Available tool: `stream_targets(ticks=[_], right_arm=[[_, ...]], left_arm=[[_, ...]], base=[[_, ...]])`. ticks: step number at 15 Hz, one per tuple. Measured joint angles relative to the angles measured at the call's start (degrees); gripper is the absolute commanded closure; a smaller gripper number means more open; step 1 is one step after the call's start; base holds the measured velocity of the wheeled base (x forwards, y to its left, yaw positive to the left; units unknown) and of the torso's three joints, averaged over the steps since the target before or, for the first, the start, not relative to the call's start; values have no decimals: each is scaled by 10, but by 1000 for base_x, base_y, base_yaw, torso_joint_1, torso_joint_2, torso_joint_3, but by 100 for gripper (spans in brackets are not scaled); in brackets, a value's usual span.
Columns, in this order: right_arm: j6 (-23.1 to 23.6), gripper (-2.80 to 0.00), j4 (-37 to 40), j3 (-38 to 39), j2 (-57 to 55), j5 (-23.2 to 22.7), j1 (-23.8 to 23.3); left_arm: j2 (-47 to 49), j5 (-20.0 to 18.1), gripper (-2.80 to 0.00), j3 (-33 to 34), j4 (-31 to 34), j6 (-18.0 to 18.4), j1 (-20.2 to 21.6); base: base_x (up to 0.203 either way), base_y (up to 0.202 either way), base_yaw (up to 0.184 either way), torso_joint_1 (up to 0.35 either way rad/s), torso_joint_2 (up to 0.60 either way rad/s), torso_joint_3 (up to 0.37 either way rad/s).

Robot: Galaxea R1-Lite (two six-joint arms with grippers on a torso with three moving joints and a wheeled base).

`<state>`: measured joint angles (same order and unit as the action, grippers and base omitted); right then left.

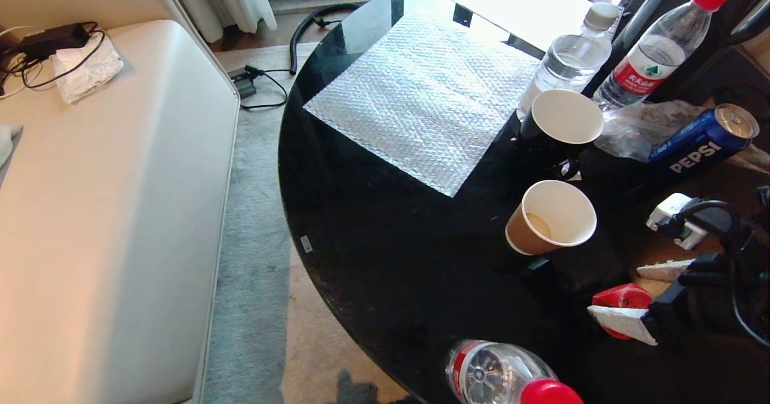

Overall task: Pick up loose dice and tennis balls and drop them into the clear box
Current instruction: Pick up toys out of the box

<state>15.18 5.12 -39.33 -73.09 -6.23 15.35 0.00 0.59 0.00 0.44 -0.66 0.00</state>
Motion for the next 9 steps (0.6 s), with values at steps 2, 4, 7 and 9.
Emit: stream_targets(ticks=[2,4,7,9], right_arm=[[1,0,0,0,-4,0,0],[1,0,-1,-6,-7,1,0],[3,0,-2,-1,-7,3,0],[3,0,0,2,-5,7,0]], left_arm=[[0,0,0,0,0,0,0],[0,0,0,0,0,0,0],[0,0,0,0,0,0,0],[0,0,0,0,0,0,0]], base=[[0,0,0,0,0,0],[0,0,0,0,0,0],[0,0,0,0,0,0],[0,0,0,0,0,0]])
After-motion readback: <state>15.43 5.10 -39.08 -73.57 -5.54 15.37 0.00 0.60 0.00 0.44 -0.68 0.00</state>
